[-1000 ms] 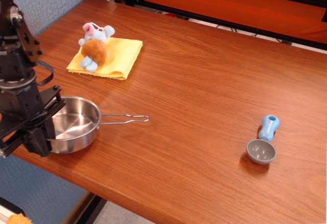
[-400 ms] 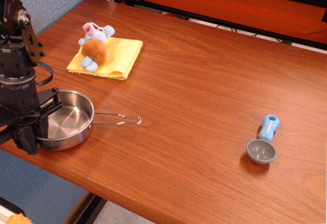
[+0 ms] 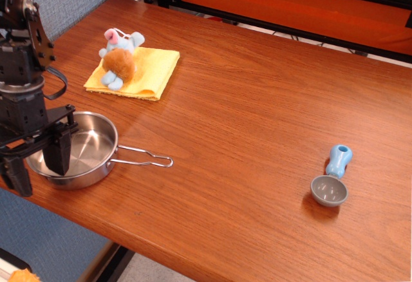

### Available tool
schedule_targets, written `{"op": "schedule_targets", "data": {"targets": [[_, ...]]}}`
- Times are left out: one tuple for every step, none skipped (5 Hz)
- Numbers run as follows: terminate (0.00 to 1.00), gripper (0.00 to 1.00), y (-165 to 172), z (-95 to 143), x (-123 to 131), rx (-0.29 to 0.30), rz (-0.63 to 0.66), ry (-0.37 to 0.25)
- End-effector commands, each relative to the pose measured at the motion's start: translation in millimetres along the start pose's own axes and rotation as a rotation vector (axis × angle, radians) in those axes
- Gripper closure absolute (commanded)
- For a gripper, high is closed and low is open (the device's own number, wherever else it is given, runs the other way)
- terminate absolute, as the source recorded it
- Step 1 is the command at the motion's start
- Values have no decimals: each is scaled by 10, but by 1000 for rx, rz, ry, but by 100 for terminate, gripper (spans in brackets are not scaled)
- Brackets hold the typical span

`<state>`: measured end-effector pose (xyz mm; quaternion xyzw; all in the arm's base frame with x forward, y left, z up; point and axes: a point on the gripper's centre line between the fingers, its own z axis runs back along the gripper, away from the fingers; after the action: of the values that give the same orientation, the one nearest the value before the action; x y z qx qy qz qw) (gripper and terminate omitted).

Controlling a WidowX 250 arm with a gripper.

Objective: Move the vessel and place it on the corner edge of the table

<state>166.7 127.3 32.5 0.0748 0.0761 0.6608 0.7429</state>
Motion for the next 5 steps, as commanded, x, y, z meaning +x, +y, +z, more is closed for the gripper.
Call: {"op": "schedule_targets", "data": {"targets": [[0,0,-378,517,-249,12,-182,-160],[0,0,-632,635,-518,-64,-415,-242],[0,0,-954,771,-868,-137,-650,-322],[0,0,-1109,844,-1213,-171,-893,-372],[0,0,-1193,958,-1514,-222,-1096,-371]]}}
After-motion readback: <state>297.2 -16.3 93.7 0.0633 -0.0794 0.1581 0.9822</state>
